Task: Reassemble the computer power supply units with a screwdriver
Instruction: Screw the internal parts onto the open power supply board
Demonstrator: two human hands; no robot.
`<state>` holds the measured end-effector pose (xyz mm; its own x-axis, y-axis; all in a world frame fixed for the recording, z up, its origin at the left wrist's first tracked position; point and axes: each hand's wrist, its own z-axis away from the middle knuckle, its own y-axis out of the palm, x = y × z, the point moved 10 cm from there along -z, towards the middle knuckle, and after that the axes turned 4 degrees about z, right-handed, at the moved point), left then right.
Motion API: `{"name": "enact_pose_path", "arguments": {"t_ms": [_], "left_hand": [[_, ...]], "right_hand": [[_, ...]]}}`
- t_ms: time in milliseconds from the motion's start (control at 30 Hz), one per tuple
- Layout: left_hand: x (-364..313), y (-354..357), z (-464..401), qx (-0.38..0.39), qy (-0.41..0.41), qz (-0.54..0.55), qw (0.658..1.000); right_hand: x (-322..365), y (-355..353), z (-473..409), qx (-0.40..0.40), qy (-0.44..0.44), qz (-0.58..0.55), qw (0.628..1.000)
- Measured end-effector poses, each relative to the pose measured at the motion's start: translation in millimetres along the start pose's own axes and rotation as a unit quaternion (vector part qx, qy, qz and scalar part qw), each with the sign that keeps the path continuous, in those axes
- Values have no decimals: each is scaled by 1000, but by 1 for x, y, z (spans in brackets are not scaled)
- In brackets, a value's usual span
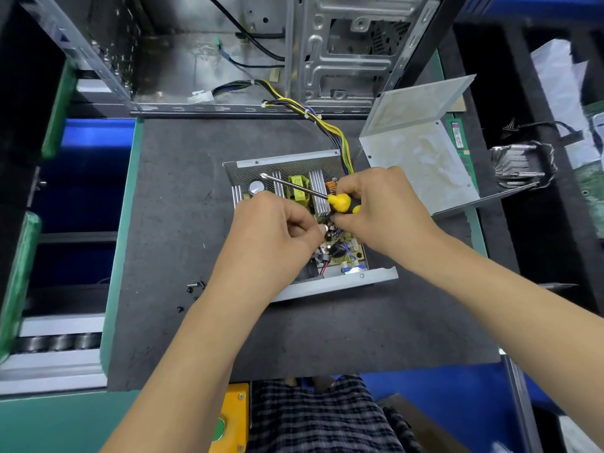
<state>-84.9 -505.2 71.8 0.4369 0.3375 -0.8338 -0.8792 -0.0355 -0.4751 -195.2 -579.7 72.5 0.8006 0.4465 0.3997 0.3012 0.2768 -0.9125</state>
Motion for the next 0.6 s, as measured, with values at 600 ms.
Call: {"name": "enact_pose_path", "arguments": {"t_ms": [600], "left_hand": [[-1,6,2,40,17,16,999]], "right_hand": [[1,-4,16,-34,34,40,998]]}}
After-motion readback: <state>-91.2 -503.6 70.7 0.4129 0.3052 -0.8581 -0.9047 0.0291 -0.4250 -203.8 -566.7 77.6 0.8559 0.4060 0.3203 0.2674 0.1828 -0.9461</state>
